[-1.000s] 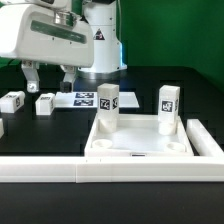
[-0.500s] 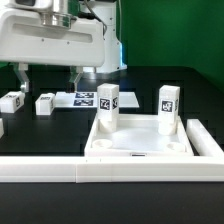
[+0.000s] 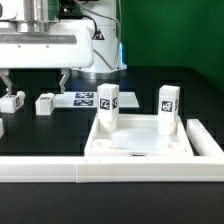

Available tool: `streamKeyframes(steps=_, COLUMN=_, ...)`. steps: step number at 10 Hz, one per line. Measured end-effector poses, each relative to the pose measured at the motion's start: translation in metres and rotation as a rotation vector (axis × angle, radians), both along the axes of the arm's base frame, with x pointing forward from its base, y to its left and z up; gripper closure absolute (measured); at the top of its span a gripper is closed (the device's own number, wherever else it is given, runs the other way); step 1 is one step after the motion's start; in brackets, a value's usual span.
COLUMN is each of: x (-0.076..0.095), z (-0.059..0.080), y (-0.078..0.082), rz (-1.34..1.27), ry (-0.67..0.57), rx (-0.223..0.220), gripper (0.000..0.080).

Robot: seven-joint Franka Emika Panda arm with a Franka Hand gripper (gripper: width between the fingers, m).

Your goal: Assemble square table

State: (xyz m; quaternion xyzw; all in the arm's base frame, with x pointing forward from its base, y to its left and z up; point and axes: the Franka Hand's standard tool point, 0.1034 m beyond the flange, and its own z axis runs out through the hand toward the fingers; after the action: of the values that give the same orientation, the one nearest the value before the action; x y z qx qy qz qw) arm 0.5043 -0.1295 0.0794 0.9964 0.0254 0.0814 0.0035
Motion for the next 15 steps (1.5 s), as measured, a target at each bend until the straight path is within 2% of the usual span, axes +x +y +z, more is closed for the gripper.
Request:
streamKeyframes(steps=2, x=0.000, z=-0.001, y=0.002, rz=-0.094, ry=-0.002, rx=0.024, gripper=0.0151)
streamKeyframes(steps=4, x=-0.002, z=-0.003, y=0.002, rz=-0.071, ry=0.004, rx=0.021, gripper=0.0151)
streamKeyframes(steps=5, x=-0.010, z=-0.008, y=0.002, rz=-0.059, ry=0.015, rx=0.020, gripper=0.0151)
streamKeyframes(steps=7, x=-0.039, z=-0.021, y=0.000, rz=-0.022, ry=0.041, rx=0.012, gripper=0.0151)
streamKeyframes(steps=8, x=-0.046, z=-0.022, y=0.001, rz=-0.024, ry=0.048, rx=0.013, gripper=0.0151)
streamKeyframes(steps=11, x=-0.049, z=-0.019, y=-0.004, rz=-0.029, ry=0.054, rx=0.016, gripper=0.0151)
streamKeyframes(steps=15, x=-0.050, z=-0.021, y=0.004, rz=-0.016, ry=0.106, rx=0.041, gripper=0.0151)
